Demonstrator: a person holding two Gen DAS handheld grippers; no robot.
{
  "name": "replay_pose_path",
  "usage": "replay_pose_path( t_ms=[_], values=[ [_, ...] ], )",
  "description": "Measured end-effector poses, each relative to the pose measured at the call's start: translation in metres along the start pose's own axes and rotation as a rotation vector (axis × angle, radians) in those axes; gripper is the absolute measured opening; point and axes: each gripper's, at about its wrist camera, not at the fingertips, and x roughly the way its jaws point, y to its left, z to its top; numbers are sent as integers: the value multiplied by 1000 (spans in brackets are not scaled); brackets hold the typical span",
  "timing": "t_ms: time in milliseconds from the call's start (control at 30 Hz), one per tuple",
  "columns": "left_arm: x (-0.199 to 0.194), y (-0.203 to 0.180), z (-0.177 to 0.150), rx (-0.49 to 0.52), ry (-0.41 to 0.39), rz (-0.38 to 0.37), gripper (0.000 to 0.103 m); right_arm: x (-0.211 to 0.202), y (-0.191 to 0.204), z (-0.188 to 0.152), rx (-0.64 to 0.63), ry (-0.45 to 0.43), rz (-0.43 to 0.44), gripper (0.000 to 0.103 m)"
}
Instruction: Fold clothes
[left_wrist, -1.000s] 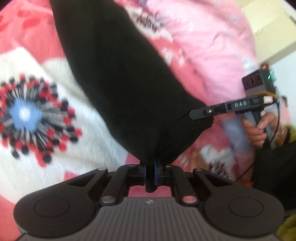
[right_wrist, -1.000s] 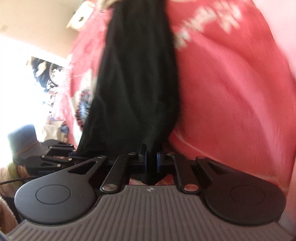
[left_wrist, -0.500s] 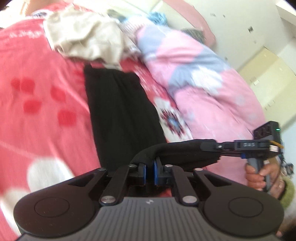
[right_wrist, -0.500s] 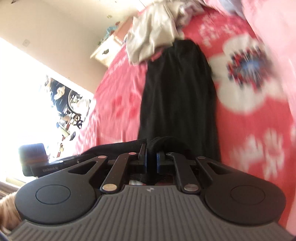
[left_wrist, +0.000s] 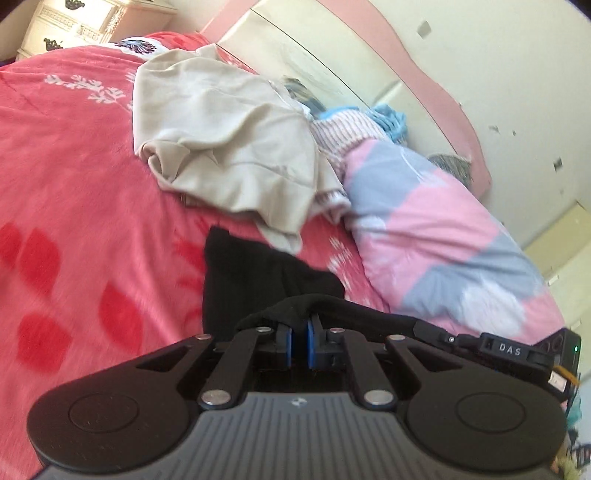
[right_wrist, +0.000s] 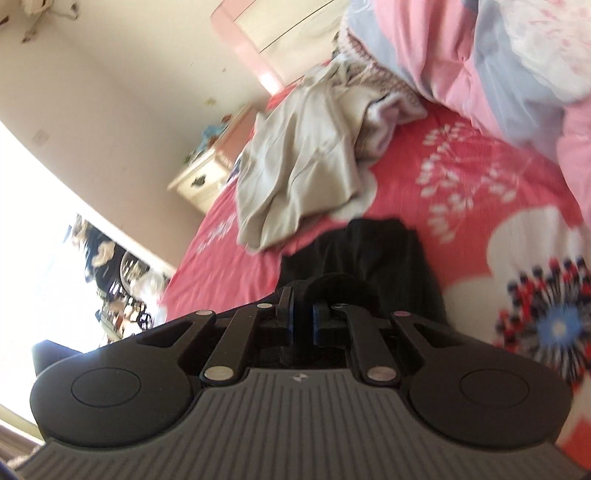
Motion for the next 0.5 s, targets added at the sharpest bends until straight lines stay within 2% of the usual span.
replay_pose_path(
  t_ms=[133,333,500],
  values=[
    [36,12,15,-42,-12,11,8,31,-19,19,35,-9,-12,7],
    [73,36,29,-89,-9,39,8,77,-49,34,91,29,-13,7],
    [100,70,35,-209,43,3,9,111,-73,42,173,74,19,11]
  ],
)
